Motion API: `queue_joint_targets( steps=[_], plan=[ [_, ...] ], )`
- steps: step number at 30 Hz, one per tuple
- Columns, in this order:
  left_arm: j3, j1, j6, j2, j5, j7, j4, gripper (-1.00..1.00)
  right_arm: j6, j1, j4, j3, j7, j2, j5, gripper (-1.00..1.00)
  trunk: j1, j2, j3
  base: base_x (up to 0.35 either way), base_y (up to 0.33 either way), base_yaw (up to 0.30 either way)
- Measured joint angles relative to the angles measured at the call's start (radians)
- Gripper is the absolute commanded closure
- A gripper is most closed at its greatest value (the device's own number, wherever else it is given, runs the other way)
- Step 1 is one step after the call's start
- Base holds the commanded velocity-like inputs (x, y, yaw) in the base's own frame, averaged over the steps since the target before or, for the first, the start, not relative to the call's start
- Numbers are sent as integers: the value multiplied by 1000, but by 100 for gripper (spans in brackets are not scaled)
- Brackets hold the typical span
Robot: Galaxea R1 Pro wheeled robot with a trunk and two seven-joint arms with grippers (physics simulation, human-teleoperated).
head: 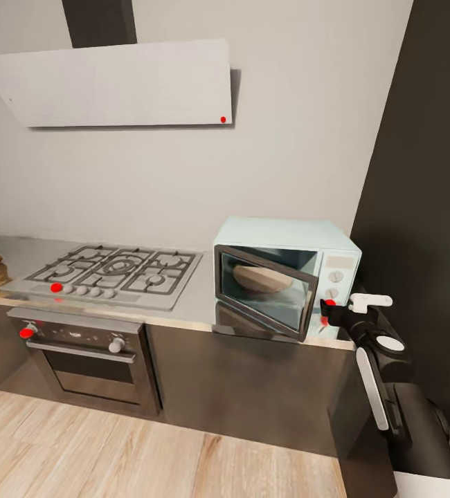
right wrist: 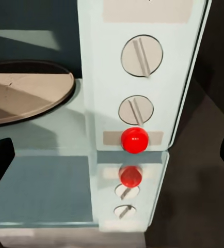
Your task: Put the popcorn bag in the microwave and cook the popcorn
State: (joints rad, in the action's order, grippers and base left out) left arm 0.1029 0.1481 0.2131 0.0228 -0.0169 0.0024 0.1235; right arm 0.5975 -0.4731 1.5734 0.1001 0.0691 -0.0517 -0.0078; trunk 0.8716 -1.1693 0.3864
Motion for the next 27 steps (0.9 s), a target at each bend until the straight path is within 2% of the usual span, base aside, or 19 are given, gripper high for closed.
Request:
queue_joint_targets(
  steps=[4, 6, 8, 11, 15, 19, 22, 27],
  plan=[
    [0, 0, 0, 0, 0, 0, 0, -100, -22, 0, -2, 0, -3, -2, 0, -100, 0, 0, 0, 3, 0, 0],
    [0, 0, 0, 0, 0, 0, 0, -100, -109, 2, -3, -1, -3, -1, -2, -100, 0, 0, 0, 0, 0, 0],
    [0, 0, 0, 0, 0, 0, 0, -100, -215, 6, -8, 24, -2, 2, -8, -100, 0, 0, 0, 0, 0, 0],
    [0, 0, 0, 0, 0, 0, 0, -100, -254, 10, -10, 44, -7, 2, -10, -100, 0, 0, 0, 0, 0, 0],
    [0, 0, 0, 1, 0, 0, 0, -100, -256, 11, -10, 45, -10, 2, -5, -100, 0, 0, 0, 0, 0, 0],
    [1, 0, 0, 0, 0, 0, 0, -100, -196, 10, -12, 38, -11, 1, -2, -100, 0, 0, 0, 23, 0, 0],
    [0, 0, 0, 0, 0, 0, 0, -100, -188, 10, -13, 3, -13, -2, 0, -100, 0, 0, 0, 12, 0, 0],
    [0, 0, 0, 0, 0, 0, 0, -100, -195, 10, -13, -24, -18, -18, 2, -100, 0, 0, 0, 1, 0, 0]
  ],
)
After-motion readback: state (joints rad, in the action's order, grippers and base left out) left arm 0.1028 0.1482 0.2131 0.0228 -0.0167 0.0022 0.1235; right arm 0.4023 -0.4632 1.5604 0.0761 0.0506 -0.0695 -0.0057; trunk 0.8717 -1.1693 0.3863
